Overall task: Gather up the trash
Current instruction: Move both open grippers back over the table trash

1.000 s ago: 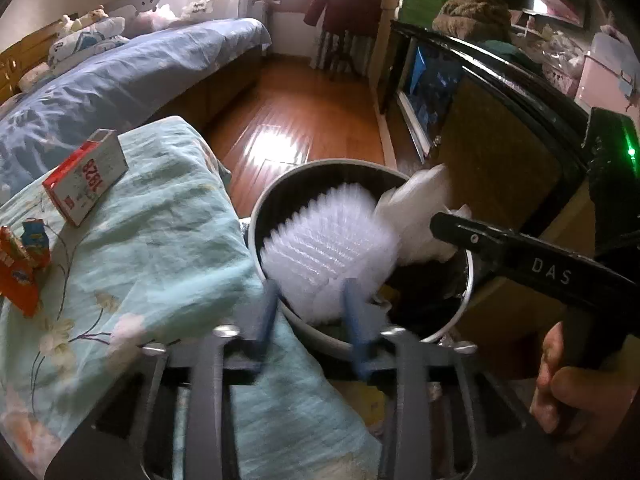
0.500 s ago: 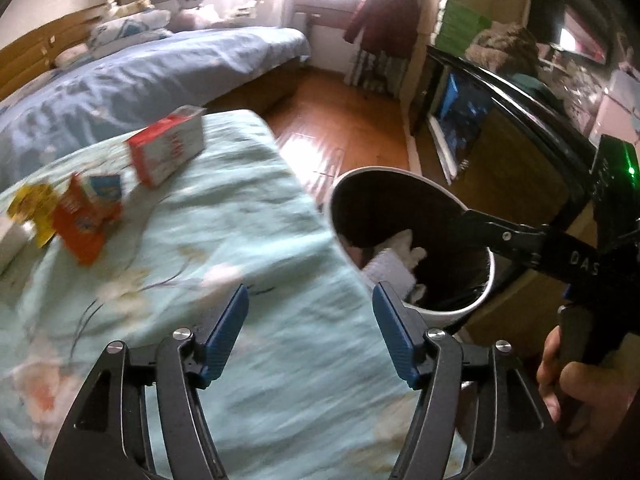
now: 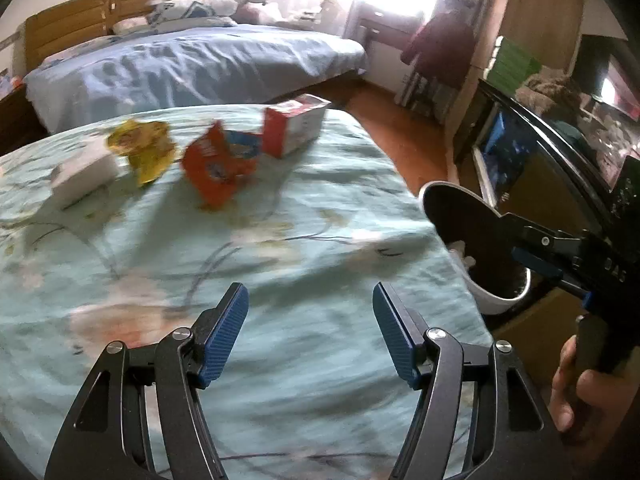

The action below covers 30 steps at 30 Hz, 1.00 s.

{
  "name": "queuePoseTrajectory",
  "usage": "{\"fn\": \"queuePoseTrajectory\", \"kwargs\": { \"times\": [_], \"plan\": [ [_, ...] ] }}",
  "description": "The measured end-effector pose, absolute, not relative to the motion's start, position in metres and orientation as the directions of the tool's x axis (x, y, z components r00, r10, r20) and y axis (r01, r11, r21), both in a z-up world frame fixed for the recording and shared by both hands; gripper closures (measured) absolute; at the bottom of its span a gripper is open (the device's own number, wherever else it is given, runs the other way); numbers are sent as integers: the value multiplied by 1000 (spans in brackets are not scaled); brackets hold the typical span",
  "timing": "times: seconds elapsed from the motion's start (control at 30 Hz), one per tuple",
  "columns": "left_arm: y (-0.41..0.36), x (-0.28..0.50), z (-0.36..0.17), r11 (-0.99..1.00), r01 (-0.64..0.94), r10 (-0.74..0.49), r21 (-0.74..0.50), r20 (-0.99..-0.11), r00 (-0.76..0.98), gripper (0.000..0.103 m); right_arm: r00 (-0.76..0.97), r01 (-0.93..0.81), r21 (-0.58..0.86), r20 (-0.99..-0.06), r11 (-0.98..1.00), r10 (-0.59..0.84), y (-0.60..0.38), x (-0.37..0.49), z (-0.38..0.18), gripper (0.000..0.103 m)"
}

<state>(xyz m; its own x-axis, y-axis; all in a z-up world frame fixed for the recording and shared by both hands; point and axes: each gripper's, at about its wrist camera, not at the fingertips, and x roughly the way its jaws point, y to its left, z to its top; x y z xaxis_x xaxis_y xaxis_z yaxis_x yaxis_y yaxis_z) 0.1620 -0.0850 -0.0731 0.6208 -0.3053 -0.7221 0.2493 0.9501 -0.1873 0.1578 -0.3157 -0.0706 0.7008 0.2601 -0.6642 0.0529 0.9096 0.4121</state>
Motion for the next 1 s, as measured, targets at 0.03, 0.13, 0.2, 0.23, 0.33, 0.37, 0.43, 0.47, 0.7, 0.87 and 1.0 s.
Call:
{"fn": "queuePoseTrajectory", "kwargs": {
  "times": [0.03,0.13,0.2,0.23,0.33,0.37,0.43,0.47,0.7,0.87,1.0],
  "plan": [
    [-81,162,-73,952,242,-301,-188,-722,623,37,699,45,409,-665,912,264,-311,159,-70,12],
    [-66,161,-74,958,216,-286,-190,-719,633,37,693,24,406,-666,914,277,-298,162,-68,12],
    [-56,160,-74,962,197,-273,-190,-718,640,37,689,10,406,-665,914,288,-288,164,-68,12],
    [-51,160,-75,964,187,-266,-190,-719,643,37,686,3,405,-666,915,293,-283,164,-68,12],
    [-37,161,-77,968,160,-252,-195,-720,646,37,678,-19,402,-668,915,308,-270,167,-68,12],
    [-33,162,-78,969,151,-247,-197,-721,647,37,674,-27,401,-669,916,313,-265,168,-68,12],
    [-25,162,-79,970,136,-240,-201,-722,649,37,668,-39,401,-671,915,322,-257,170,-69,12],
    [-21,162,-79,971,128,-236,-202,-722,651,37,665,-46,400,-672,915,327,-252,171,-69,12],
    [-2,164,-80,975,94,-212,-201,-723,658,37,647,-87,398,-675,913,356,-226,179,-70,12],
    [10,169,-82,976,74,-203,-206,-726,657,37,633,-115,401,-676,909,378,-208,186,-71,12],
    [20,174,-82,978,59,-190,-201,-728,659,37,623,-140,397,-677,907,392,-194,193,-73,12]
  ]
}}
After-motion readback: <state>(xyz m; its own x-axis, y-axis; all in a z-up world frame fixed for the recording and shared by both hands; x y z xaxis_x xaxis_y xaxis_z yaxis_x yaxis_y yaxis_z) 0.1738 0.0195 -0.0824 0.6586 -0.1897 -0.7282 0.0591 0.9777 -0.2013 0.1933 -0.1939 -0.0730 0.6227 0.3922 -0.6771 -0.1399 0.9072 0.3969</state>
